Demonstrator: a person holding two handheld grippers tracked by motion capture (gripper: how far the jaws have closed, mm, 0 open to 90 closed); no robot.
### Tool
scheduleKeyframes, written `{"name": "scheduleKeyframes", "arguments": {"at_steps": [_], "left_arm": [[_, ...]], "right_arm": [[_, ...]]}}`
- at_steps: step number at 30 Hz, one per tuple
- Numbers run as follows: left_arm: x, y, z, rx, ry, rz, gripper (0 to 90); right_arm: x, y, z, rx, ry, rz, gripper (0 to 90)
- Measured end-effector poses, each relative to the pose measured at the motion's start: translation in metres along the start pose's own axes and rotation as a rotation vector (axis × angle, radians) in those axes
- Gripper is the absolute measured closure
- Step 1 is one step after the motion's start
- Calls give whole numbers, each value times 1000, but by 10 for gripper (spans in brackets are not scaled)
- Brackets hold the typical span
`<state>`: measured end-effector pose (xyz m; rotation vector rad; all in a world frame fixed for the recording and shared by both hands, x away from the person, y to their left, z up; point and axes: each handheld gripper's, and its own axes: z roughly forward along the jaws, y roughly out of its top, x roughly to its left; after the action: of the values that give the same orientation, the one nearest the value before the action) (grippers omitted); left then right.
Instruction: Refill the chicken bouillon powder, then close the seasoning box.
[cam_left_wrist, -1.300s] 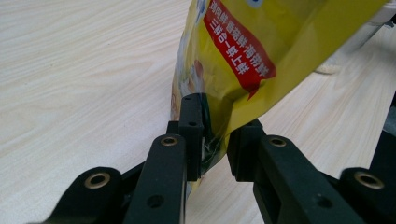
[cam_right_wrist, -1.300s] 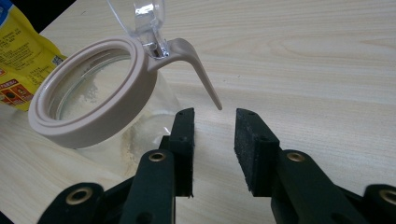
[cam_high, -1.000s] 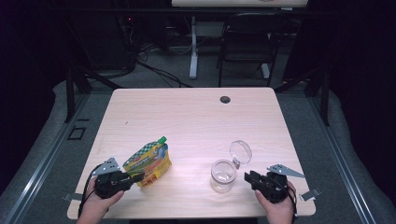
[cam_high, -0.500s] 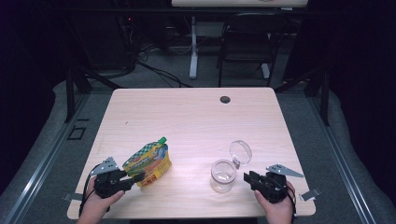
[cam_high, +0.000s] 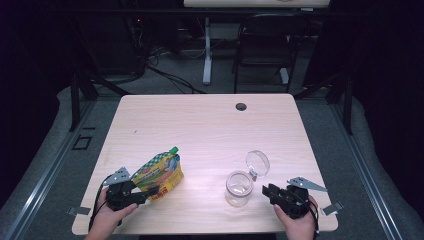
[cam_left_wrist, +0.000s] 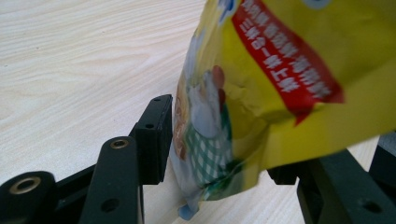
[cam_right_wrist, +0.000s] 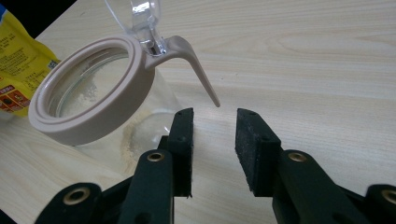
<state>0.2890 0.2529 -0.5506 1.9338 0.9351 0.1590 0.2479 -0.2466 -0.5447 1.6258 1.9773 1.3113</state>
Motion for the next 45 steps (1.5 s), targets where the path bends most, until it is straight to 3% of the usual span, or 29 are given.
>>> {"name": "scheduleKeyframes", "arguments": {"at_steps": [19, 31, 45], "left_arm": [[6, -3, 12, 15, -19, -67, 450], [7, -4, 18, 3, -5, -59, 420], [8, -1, 30, -15, -29, -48, 410]], "right_arm": [[2, 0, 2, 7, 3, -9, 662], [3, 0, 5, 12, 8, -12, 656], [-2, -4, -3, 6, -10, 4, 650]]}}
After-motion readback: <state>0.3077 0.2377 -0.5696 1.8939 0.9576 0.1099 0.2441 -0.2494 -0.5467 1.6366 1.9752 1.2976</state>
